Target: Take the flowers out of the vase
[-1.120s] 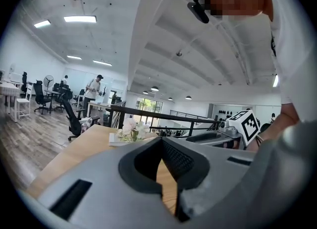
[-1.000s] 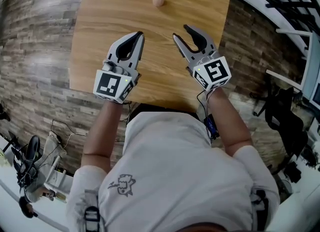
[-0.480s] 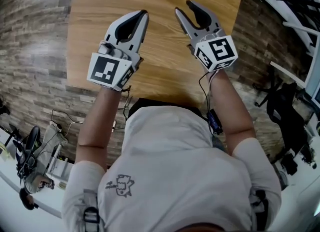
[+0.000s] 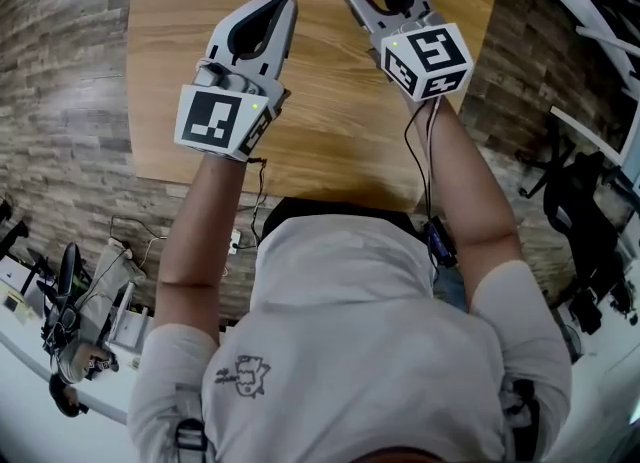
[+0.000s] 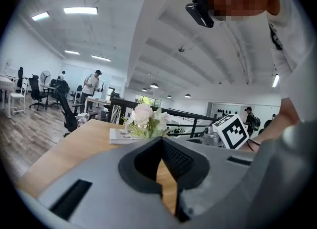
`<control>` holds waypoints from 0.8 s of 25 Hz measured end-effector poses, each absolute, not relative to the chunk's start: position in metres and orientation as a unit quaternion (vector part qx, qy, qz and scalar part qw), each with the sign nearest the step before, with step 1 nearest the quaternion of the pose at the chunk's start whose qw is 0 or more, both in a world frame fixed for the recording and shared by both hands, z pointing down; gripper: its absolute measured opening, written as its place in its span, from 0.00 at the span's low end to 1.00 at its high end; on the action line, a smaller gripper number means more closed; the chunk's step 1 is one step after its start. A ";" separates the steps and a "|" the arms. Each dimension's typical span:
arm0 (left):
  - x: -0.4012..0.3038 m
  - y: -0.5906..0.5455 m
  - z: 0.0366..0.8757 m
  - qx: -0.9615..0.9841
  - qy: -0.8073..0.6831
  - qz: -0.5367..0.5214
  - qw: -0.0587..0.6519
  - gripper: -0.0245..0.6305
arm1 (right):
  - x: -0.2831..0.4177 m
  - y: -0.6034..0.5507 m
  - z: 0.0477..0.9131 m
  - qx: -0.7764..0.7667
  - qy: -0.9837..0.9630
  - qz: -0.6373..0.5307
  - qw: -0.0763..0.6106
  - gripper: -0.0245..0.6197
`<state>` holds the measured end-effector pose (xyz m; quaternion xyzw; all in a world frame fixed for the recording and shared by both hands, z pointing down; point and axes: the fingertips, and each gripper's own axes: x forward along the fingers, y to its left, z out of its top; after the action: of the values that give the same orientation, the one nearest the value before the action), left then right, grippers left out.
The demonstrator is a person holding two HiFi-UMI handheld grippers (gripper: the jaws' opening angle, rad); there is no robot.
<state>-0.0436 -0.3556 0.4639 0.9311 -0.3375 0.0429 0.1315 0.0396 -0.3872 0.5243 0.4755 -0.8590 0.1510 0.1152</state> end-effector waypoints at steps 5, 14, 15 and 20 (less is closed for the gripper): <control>-0.045 -0.370 0.475 0.930 -0.341 0.047 0.132 0.04 | 0.043 -0.408 0.545 0.489 -0.848 0.155 0.131 0.28; -0.035 -0.375 0.487 0.929 -0.335 0.047 0.148 0.04 | 0.047 -0.440 0.559 0.499 -0.841 0.164 0.132 0.28; -0.034 -0.374 0.486 0.930 -0.334 0.045 0.148 0.04 | 0.047 -0.441 0.560 0.497 -0.841 0.165 0.133 0.28; -0.026 -0.367 0.482 0.933 -0.325 0.044 0.145 0.04 | 0.045 -0.446 0.559 0.491 -0.846 0.159 0.137 0.28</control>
<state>-0.0264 -0.3667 0.4818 0.9334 -0.3254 0.0438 0.1450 0.0450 -0.4459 0.5593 0.4910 -0.8455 0.1587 0.1370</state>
